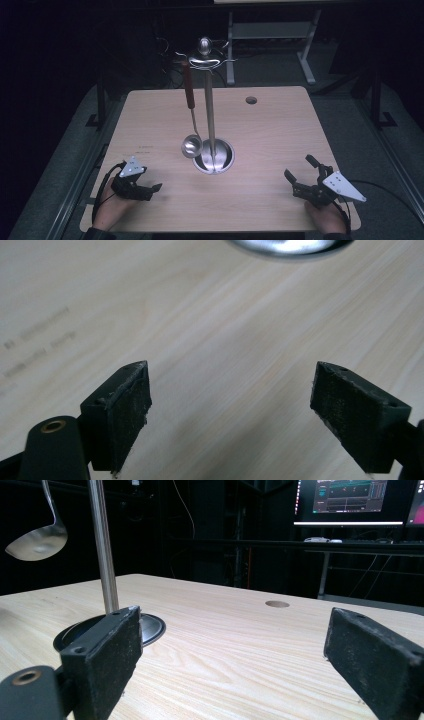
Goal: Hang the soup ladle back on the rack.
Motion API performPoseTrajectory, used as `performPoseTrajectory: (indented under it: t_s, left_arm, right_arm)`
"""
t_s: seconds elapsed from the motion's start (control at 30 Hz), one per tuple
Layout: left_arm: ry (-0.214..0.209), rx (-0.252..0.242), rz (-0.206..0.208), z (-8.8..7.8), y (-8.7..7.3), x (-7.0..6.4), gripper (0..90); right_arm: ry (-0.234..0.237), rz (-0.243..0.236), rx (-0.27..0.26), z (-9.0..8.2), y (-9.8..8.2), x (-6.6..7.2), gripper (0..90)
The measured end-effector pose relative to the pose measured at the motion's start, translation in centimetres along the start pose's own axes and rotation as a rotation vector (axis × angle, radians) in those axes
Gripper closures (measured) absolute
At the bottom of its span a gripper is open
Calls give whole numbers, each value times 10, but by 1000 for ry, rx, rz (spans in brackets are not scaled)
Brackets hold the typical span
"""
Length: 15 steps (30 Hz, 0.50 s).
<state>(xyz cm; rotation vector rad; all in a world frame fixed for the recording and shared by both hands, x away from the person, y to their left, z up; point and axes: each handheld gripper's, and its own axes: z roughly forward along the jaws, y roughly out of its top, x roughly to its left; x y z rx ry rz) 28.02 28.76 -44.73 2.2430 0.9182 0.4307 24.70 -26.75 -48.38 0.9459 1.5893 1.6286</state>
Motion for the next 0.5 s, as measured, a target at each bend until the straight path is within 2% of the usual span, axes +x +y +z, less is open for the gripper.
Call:
performPoseTrajectory:
  t_s: [0.07,0.17,0.5]
  left_arm:
    - [4,27,5,6,-3,3,159]
    - [6,39,-6,9,-6,6,159]
    - [4,38,2,11,-5,5,159]
  right_arm:
    - [0,1,0,0,0,0,80]
    - [0,0,0,0,0,0,80]
    - [-1,1,0,0,0,0,80]
